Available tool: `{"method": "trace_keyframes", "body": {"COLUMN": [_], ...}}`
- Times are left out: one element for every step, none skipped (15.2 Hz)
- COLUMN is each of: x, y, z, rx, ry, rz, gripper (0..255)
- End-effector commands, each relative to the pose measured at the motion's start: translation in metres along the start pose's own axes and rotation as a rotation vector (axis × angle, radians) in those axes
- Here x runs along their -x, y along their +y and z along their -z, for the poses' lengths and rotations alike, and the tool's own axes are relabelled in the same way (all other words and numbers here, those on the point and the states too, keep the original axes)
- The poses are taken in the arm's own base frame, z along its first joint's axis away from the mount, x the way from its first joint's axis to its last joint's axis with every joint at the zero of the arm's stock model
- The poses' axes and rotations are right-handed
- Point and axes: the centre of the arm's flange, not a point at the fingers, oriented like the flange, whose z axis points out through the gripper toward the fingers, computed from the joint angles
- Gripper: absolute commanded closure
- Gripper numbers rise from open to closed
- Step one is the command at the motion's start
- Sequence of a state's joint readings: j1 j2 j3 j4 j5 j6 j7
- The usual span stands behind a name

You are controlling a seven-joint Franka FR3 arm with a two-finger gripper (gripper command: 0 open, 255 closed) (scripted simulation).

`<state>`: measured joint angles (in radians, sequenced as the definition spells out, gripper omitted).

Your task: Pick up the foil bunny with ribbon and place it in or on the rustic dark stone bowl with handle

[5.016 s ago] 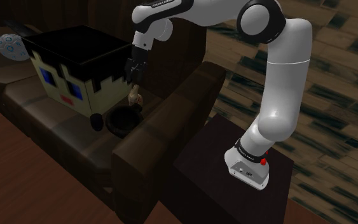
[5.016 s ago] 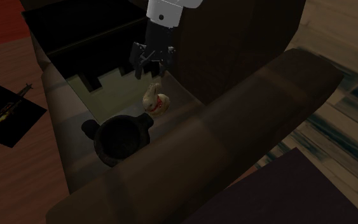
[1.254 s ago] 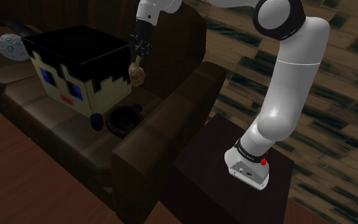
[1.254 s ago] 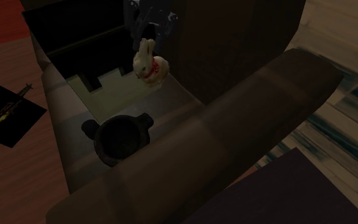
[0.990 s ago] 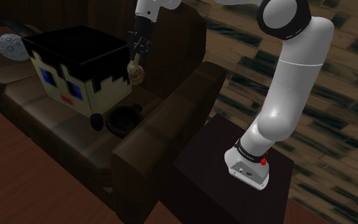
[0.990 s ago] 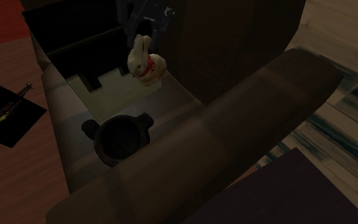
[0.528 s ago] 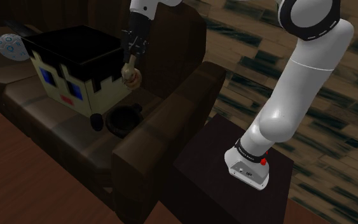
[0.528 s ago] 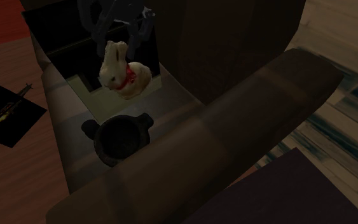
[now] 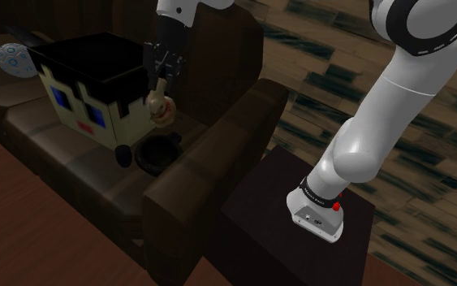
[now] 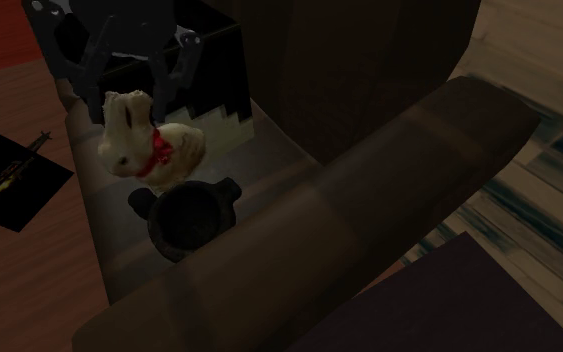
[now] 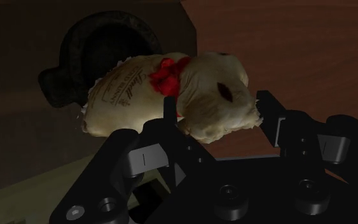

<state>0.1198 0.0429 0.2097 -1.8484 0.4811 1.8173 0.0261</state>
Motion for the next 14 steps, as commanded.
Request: {"method": "trace_keyframes", "body": {"x": [0.0, -0.001, -0.001, -0.002, -0.003, -0.003, -0.004, -0.004, -0.005, -0.006, -0.006, -0.007, -0.007, -0.008], "y": [0.002, 0.004, 0.007, 0.009, 0.011, 0.014, 0.016, 0.018, 0.021, 0.023, 0.025, 0.028, 0.03, 0.032], "z": [-0.01, -0.014, -0.019, -0.024, -0.028, -0.033, -0.038, -0.043, -0.047, -0.052, -0.057, -0.061, -0.066, -0.071], "rx": [0.0, 0.0, 0.0, 0.0, 0.0, 0.0, 0.0, 0.0, 0.0, 0.0, 0.0, 0.0, 0.0, 0.0], "ry": [0.001, 0.001, 0.001, 0.001, 0.001, 0.001, 0.001, 0.001, 0.001, 0.001, 0.001, 0.001, 0.001, 0.001], "rz": [-0.001, -0.001, -0.001, -0.001, -0.001, -0.001, -0.001, -0.001, -0.001, -0.001, -0.001, -0.001, -0.001, -0.001], "gripper": [255, 255, 255, 255, 255, 255, 255, 255, 255, 255, 255, 255, 255, 255]}}
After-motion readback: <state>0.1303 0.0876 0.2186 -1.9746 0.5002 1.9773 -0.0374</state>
